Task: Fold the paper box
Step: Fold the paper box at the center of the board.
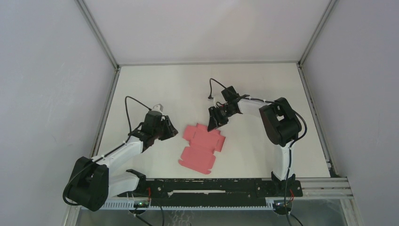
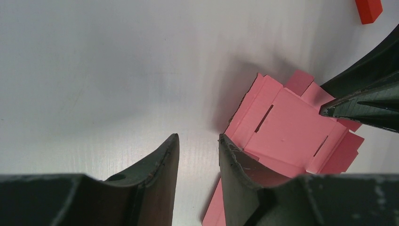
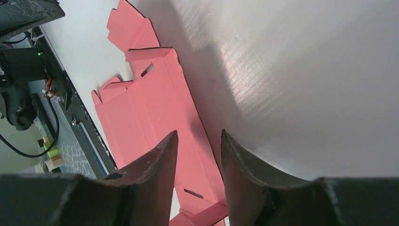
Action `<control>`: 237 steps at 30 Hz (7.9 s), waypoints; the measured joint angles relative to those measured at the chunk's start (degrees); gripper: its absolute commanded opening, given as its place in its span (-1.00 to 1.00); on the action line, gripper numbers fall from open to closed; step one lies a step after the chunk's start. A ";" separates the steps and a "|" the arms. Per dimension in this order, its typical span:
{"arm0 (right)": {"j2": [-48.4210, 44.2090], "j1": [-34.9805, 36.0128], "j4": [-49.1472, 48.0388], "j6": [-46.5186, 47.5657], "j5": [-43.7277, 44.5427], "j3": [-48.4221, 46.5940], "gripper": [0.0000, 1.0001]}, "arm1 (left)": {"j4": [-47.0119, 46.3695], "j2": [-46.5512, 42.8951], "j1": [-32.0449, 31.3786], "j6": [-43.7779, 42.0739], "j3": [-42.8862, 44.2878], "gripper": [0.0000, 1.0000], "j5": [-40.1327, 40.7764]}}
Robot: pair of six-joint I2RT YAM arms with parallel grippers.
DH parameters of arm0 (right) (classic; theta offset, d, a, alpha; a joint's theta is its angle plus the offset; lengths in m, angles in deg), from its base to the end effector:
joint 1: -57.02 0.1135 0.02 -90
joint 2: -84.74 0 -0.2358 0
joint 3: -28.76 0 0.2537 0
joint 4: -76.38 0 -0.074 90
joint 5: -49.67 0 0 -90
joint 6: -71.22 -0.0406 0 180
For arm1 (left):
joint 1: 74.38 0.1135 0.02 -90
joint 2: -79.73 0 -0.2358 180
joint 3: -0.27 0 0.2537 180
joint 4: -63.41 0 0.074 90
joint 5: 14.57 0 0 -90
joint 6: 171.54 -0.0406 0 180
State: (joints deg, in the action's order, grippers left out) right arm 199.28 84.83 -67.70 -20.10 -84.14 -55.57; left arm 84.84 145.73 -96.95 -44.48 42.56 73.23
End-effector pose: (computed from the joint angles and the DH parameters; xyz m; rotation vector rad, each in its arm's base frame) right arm 0.3221 0.2017 0.1059 -0.8398 2.5688 1.1912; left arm 0.2184 -0.0925 0.1457 -0.2869 2.4095 -0.5384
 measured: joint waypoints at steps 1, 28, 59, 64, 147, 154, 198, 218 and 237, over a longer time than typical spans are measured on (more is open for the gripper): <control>0.00 0.09 0.09 -0.02 0.02 0.00 -0.09 | 0.00 0.00 0.00 0.00 0.00 -0.17 0.02; -0.04 2.78 1.60 0.07 3.85 -0.02 -0.60 | -0.85 0.00 0.00 0.02 0.00 -0.18 -0.04; -15.82 20.76 9.35 0.96 51.34 0.66 -0.65 | -9.44 4.22 2.82 0.02 0.00 -0.18 -0.76; -15.82 22.60 9.33 0.83 58.86 1.70 -0.65 | -15.89 9.20 3.93 0.00 0.02 -0.19 -4.13; -17.49 33.07 4.39 11.08 85.59 5.97 -0.62 | -83.95 49.70 2.62 15.34 -0.98 -0.29 -37.62; -14.75 35.43 4.50 11.54 90.73 5.97 -0.61 | -83.58 49.27 2.54 13.90 -1.55 -0.29 -36.94; -3.30 47.93 2.47 15.98 114.68 5.97 -0.56 | -85.24 44.57 4.92 9.44 -9.14 -0.30 -34.99; 3.08 51.71 23.21 -1.68 124.96 -2.86 -0.51 | -86.03 43.58 3.45 9.44 -10.12 -0.33 -33.31; 11.06 50.60 67.63 -49.18 126.01 -15.23 0.30 | -42.21 0.85 -0.22 1.68 -16.61 -0.34 -11.19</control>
State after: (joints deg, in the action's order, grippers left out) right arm 210.34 135.43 -0.07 -69.28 41.86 -70.80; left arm 42.64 146.58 -97.17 -42.80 25.94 62.04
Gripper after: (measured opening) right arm 0.628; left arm 0.330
